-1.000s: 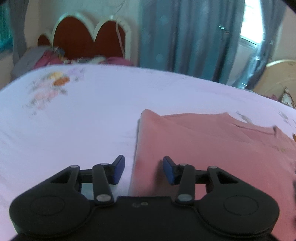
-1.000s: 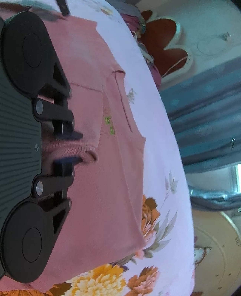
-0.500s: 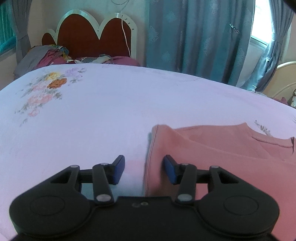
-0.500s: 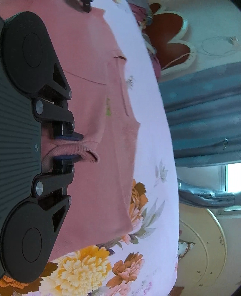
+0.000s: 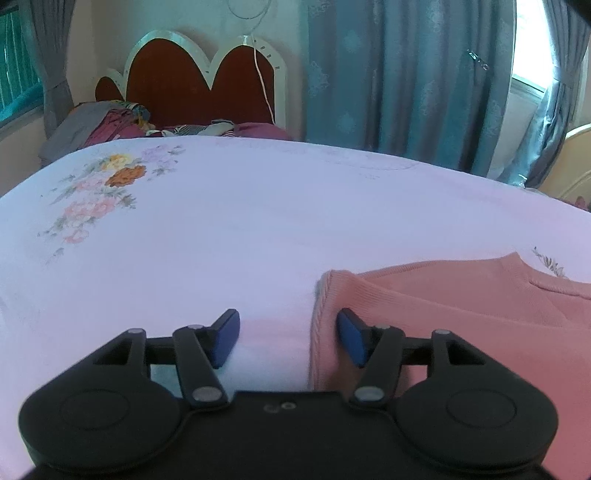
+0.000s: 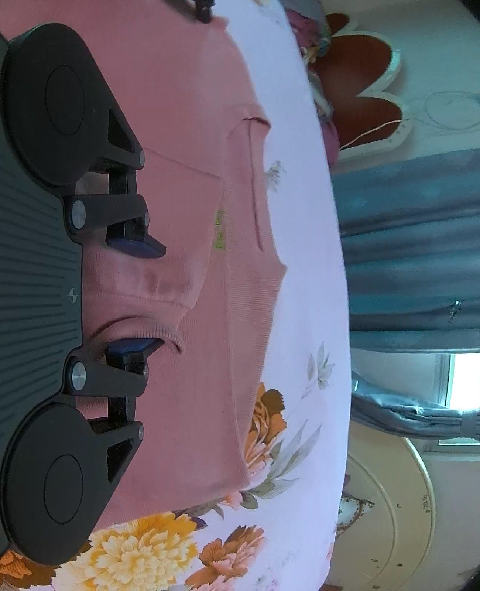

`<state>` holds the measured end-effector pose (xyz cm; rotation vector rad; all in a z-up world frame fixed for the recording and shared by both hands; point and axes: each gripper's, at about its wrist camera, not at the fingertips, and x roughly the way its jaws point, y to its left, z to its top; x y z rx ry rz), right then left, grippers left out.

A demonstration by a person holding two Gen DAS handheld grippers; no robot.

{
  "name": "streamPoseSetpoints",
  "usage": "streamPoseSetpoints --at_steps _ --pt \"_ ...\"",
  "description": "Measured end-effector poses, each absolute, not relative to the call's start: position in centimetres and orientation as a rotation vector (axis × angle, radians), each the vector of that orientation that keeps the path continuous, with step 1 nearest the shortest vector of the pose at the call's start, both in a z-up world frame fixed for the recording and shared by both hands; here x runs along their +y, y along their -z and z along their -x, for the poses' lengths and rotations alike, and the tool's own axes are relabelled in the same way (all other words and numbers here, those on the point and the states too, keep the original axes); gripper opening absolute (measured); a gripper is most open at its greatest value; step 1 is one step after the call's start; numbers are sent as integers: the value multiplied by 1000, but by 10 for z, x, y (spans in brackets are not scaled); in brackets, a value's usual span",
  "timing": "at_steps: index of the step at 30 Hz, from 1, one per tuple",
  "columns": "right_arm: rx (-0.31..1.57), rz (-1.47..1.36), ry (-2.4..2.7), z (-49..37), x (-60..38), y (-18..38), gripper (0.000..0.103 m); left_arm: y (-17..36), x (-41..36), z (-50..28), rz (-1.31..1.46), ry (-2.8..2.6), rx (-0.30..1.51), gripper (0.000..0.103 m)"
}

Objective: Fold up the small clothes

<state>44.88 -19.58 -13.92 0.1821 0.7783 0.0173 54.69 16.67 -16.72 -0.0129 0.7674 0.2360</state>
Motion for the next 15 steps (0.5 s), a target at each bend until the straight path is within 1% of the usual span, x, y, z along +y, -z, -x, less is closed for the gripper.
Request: streamPoseSetpoints --at_steps 4,15 --pt "716 -180 -11 -436 -199 123 44 158 159 -534 -15 -216 759 51" --pt "731 -157 -43 -414 -190 120 44 145 137 -468 -17 -95 753 51"
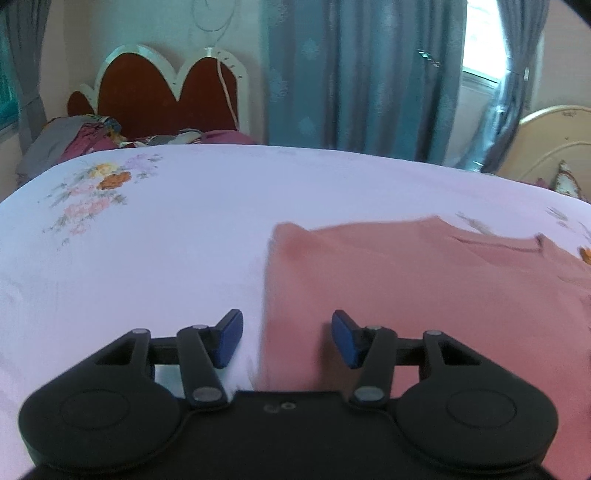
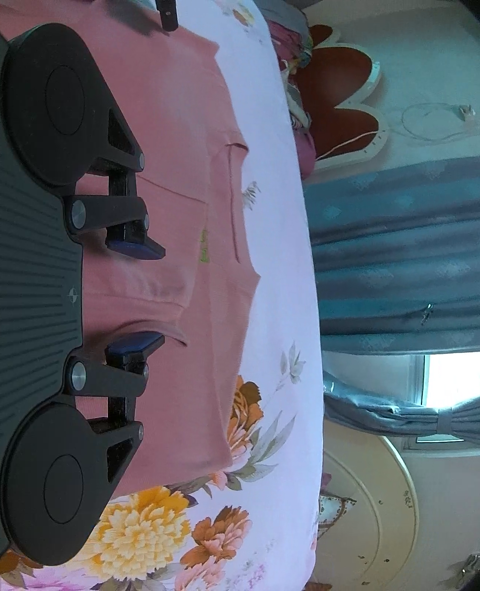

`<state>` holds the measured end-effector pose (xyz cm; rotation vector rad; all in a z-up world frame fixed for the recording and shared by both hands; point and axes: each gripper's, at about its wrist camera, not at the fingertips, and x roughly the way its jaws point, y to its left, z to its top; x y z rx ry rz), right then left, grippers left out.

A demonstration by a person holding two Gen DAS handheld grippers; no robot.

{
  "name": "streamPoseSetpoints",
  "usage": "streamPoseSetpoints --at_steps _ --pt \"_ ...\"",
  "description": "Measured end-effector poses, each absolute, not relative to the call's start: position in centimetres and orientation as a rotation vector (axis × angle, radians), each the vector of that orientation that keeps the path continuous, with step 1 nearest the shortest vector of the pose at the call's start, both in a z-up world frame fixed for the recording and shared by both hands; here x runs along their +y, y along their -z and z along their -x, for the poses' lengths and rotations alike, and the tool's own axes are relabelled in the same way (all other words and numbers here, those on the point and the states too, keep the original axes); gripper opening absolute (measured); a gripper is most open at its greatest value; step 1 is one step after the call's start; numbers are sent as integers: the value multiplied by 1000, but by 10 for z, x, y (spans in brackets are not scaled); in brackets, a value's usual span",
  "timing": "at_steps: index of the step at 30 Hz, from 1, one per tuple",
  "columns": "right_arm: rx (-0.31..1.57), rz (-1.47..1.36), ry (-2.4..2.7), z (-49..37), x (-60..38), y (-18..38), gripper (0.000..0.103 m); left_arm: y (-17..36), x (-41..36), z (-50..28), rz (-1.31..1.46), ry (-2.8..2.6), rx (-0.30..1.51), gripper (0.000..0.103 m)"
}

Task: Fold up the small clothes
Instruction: 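Press the folded side edge of the sweater flat with the left tool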

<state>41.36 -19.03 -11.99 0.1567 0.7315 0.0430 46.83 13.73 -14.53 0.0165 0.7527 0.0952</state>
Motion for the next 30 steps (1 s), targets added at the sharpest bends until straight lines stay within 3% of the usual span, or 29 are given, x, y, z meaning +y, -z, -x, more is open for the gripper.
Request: streamPoseSetpoints --at_steps 10,26,30 --pt "794 -88 -114 -399 -161 137 44 172 136 -416 -127 -67 725 54" --pt "805 -31 -44 -388 -180 144 44 169 153 -395 -127 -155 697 53" --pt "787 -138 -66 -377 -191 132 44 164 152 -387 -161 -176 688 52"
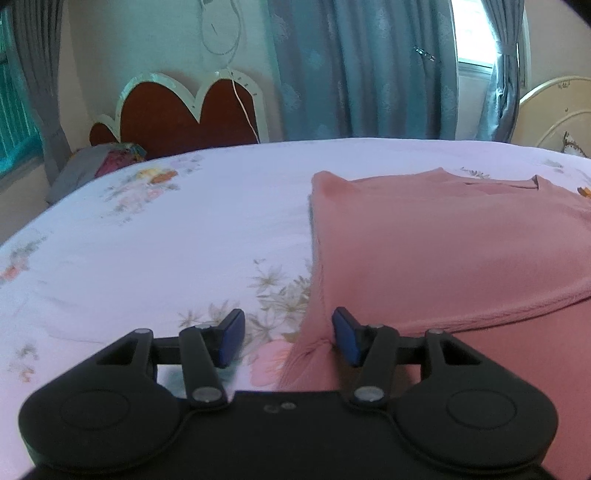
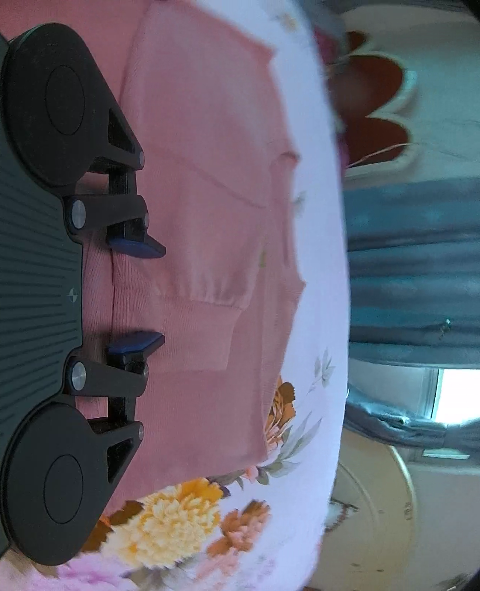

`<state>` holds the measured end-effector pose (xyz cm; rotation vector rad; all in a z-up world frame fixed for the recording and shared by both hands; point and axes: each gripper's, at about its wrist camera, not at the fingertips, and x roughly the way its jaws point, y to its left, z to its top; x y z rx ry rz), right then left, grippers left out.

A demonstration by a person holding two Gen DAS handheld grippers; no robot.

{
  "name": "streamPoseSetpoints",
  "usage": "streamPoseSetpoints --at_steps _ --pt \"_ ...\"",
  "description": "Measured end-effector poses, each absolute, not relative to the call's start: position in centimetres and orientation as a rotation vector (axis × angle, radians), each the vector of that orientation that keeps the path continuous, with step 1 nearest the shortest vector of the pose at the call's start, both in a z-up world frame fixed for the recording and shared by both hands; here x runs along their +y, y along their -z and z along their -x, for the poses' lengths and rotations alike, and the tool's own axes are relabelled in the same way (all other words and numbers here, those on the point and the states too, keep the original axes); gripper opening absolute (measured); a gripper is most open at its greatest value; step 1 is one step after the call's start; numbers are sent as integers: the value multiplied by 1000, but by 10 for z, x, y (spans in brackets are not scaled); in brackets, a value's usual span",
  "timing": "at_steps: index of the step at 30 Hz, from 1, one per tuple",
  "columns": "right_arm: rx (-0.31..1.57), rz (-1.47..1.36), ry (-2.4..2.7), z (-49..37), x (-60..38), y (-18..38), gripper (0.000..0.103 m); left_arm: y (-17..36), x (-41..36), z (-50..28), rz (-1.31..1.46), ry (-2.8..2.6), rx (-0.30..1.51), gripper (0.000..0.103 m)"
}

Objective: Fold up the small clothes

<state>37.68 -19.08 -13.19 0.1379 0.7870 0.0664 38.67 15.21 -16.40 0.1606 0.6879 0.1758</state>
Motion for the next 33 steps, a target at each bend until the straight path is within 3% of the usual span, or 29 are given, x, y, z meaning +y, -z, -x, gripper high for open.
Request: streamPoseSetpoints --at_steps 3,10,16,33 --pt "793 -140 -85 -366 -193 130 44 155 140 -371 -213 -152 669 45" --pt "799 -144 -109 -352 -193 131 44 168 131 -356 -290 -163 691 47" --pt "766 -170 -104 -366 -189 124 44 166 148 -384 -214 -219 686 35" --pt "848 -170 -65 -360 -202 133 44 160 168 -361 -67 -230 717 42"
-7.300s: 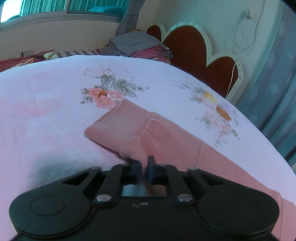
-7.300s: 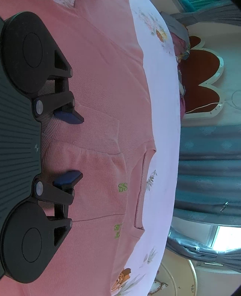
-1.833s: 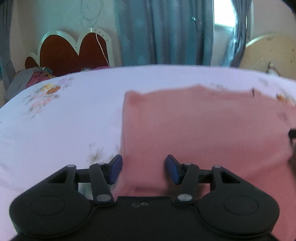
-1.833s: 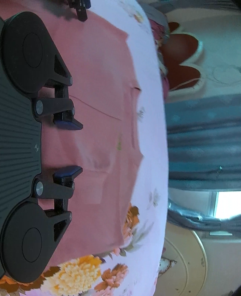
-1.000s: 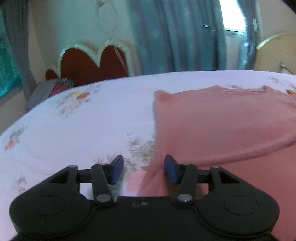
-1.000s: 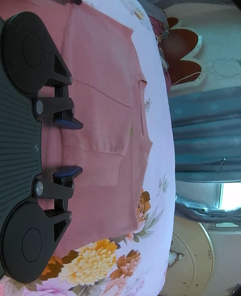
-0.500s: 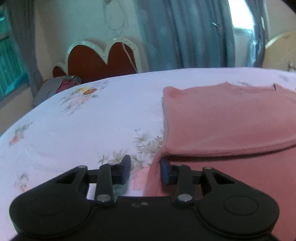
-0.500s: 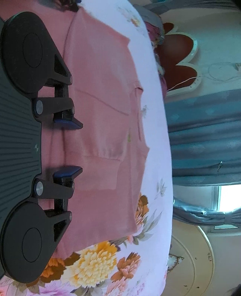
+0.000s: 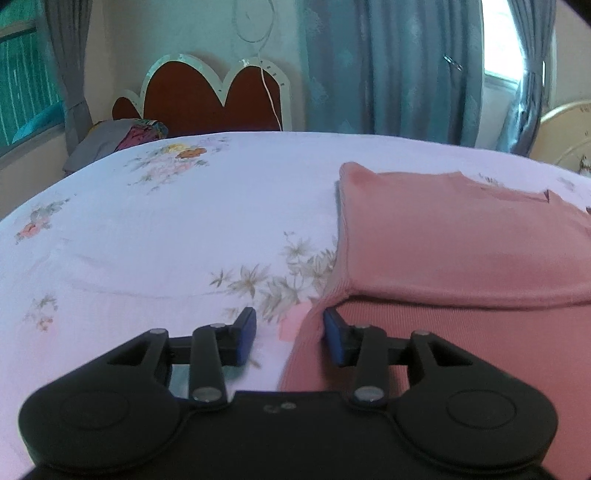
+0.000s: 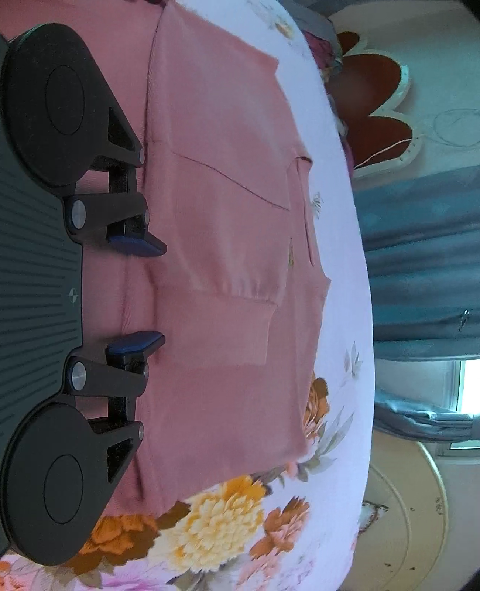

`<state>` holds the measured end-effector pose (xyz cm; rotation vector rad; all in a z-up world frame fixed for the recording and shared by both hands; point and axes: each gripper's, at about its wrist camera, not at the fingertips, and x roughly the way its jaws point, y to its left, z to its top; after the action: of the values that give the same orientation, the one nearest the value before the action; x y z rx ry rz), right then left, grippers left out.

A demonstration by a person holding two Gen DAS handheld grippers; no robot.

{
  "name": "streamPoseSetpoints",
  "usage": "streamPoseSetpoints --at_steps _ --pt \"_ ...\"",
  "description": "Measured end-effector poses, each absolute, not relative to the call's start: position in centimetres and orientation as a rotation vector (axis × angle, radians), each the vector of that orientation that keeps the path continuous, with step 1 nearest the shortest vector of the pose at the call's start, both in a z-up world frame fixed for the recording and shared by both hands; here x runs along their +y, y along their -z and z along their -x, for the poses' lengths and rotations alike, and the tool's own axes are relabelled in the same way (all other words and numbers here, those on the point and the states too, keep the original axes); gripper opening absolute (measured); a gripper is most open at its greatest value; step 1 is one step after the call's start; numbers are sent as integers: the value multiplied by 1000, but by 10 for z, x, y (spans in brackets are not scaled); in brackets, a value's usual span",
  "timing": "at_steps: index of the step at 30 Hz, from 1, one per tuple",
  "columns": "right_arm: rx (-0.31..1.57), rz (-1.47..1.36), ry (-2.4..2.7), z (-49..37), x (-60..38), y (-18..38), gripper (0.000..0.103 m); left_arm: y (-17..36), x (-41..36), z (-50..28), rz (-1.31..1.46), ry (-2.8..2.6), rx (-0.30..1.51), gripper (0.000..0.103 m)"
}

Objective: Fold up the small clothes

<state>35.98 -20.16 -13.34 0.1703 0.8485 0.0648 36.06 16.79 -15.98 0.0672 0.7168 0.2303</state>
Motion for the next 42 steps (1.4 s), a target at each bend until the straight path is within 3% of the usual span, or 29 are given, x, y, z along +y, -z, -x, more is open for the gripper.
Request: streamPoseSetpoints --at_steps 20,30,42 --pt "850 -220 -163 -257 -245 116 44 138 91 -287 -86 -103 725 41" --pt "845 -219 -153 -209 -243 106 44 129 73 -259 -109 0 760 62" --pt "880 -186 -102 -138 -217 105 44 131 96 -207 -68 57 823 63"
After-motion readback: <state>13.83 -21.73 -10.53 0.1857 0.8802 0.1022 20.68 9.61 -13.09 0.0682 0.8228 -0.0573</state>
